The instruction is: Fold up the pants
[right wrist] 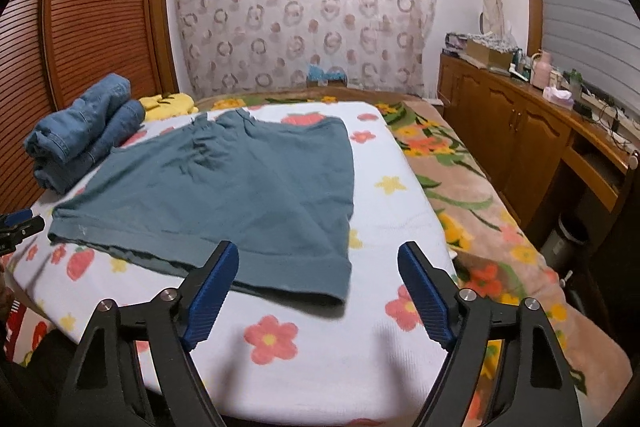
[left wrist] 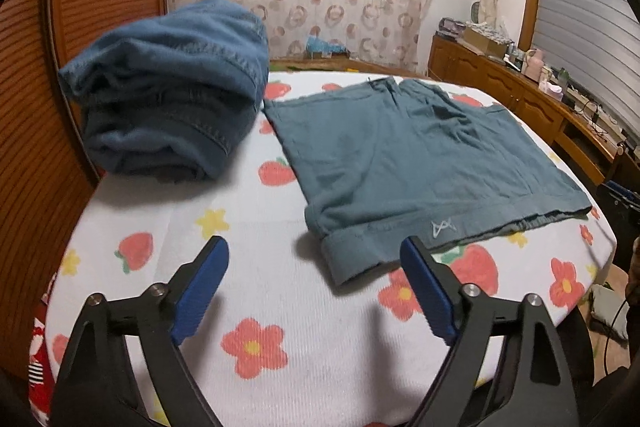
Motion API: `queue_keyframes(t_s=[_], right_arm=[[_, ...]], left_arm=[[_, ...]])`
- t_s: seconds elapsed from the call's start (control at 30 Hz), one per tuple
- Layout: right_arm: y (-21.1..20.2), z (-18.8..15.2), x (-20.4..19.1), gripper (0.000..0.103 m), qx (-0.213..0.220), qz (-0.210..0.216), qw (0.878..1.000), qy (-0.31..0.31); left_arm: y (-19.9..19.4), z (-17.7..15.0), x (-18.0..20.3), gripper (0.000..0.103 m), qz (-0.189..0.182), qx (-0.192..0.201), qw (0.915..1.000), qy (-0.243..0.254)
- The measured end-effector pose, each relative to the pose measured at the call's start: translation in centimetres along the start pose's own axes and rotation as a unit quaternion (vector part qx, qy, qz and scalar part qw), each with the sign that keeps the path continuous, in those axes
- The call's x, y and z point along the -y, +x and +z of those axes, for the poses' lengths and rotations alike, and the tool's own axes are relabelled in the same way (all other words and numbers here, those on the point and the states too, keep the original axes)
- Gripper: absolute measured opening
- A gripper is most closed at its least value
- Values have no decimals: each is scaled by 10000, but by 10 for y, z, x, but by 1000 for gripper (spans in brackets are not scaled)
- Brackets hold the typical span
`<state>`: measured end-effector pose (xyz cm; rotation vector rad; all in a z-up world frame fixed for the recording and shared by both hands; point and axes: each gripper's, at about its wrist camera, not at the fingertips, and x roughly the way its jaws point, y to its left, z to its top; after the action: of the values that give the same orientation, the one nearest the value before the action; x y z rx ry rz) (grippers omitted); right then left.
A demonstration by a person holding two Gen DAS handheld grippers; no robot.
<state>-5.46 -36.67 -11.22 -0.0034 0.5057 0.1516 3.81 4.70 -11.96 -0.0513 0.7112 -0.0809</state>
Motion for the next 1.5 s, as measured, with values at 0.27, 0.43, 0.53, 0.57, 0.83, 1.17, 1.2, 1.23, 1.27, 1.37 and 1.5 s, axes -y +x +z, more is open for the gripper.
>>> queue_keyframes(t_s=[0.27, 0.43, 0.53, 0.57, 0.83, 1.17, 1.2, 1.23, 1.27, 1.37, 1.5], right_arm=[[-5, 3, 2, 66, -222, 73, 9997, 101], [-12, 0, 4, 60, -314, 123, 9993, 166], [-12, 3, 6, 56, -318, 124, 9992, 190], [-14, 3, 6, 55, -328, 121, 9992, 198], [-6, 6, 18, 22, -319, 315, 9987, 251], [-13, 15, 30, 7, -99, 509, 9982, 316], [-15, 15, 30, 6, -87, 531, 9981, 314], [-17, 16, 30, 6, -81, 557, 9979, 314], [-20, 15, 30, 6, -77, 578, 9978, 319], [-29, 13, 33, 5, -28, 604, 9977, 303], [-36, 13, 34, 5, 16, 647, 9975, 271]], left_arm=[[9, -9, -7, 63, -292, -198, 9993, -141], [11, -11, -5, 47, -422, -220, 9988, -106], [11, -11, -2, 39, -466, -239, 9986, -76], [11, -12, -2, 38, -483, -244, 9985, -80], [11, -11, 0, 13, -622, -272, 9977, -20], [-20, -2, 6, 6, -850, -91, 9963, 65], [-23, -2, 7, 6, -865, -77, 9962, 70], [-25, -1, 7, 6, -864, -70, 9962, 77], [-27, -2, 7, 5, -865, -66, 9962, 83], [-31, -3, 7, 5, -851, -84, 9963, 124], [-35, -8, 3, 5, -866, -143, 9961, 72]])
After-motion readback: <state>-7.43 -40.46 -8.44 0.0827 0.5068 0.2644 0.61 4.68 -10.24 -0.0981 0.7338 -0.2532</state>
